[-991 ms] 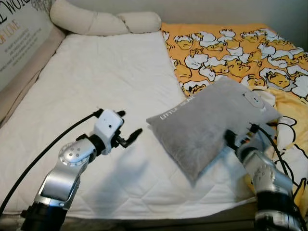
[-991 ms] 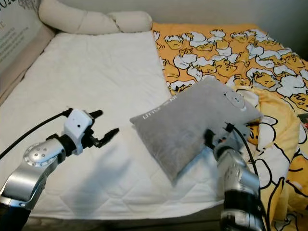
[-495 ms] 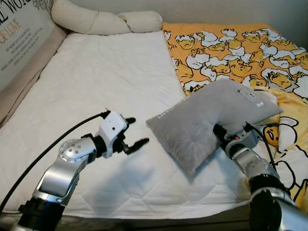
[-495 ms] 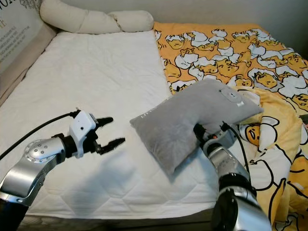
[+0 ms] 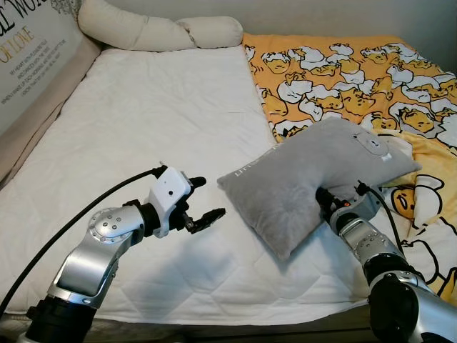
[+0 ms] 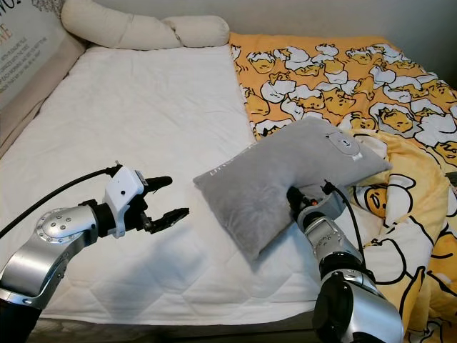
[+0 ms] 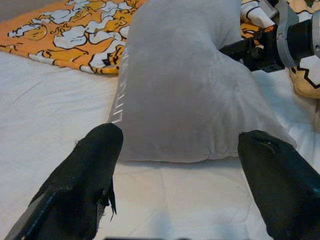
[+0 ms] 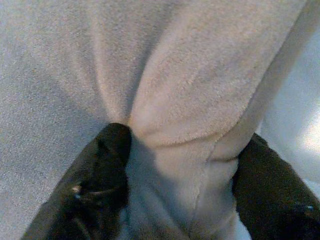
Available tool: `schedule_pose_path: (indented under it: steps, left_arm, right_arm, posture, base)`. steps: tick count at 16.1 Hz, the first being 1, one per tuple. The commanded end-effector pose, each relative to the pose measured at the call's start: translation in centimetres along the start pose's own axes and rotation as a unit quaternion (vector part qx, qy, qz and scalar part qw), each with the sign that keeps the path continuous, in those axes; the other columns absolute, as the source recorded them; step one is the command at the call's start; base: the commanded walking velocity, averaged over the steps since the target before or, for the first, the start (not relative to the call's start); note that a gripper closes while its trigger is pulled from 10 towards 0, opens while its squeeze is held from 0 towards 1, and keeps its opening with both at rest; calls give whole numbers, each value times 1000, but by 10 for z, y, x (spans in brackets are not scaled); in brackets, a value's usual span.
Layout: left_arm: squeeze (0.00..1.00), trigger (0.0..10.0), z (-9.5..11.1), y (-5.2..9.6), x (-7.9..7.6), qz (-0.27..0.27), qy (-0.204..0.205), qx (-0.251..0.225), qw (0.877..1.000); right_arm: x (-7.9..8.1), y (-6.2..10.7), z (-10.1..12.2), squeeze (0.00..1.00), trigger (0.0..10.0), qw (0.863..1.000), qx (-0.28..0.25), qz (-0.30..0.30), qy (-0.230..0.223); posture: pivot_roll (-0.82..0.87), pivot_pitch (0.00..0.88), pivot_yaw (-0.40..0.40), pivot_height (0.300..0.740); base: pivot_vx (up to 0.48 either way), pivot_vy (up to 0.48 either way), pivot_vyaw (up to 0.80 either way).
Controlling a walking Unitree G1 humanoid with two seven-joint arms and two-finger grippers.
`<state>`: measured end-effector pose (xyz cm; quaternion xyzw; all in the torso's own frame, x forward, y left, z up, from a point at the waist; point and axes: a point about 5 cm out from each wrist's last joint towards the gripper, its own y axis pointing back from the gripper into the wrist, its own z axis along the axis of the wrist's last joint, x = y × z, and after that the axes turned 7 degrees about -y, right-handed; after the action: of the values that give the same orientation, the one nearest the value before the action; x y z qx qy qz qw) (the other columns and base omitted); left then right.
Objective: Clean up the room
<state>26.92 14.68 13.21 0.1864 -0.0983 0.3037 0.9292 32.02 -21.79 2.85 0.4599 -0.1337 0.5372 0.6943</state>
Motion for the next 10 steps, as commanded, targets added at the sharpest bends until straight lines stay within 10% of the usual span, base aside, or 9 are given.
schedule_pose_path:
  steps: [1,10]
  left_arm:
    - [0,10000,0,0,-2,-4,2,0,1000]
    - [0,10000,-1,1,-4,-8,6,5,1000]
  right_arm:
    - [0,-1,-5,0,0,1000,15,-11,14]
    - [-3,-1,-3,0,0,1000,4,-26,17]
  posture:
    - [-4,0,-20,740]
    - [-17,0,-10,740]
  base:
    - [0,0,0]
    - [0,0,0]
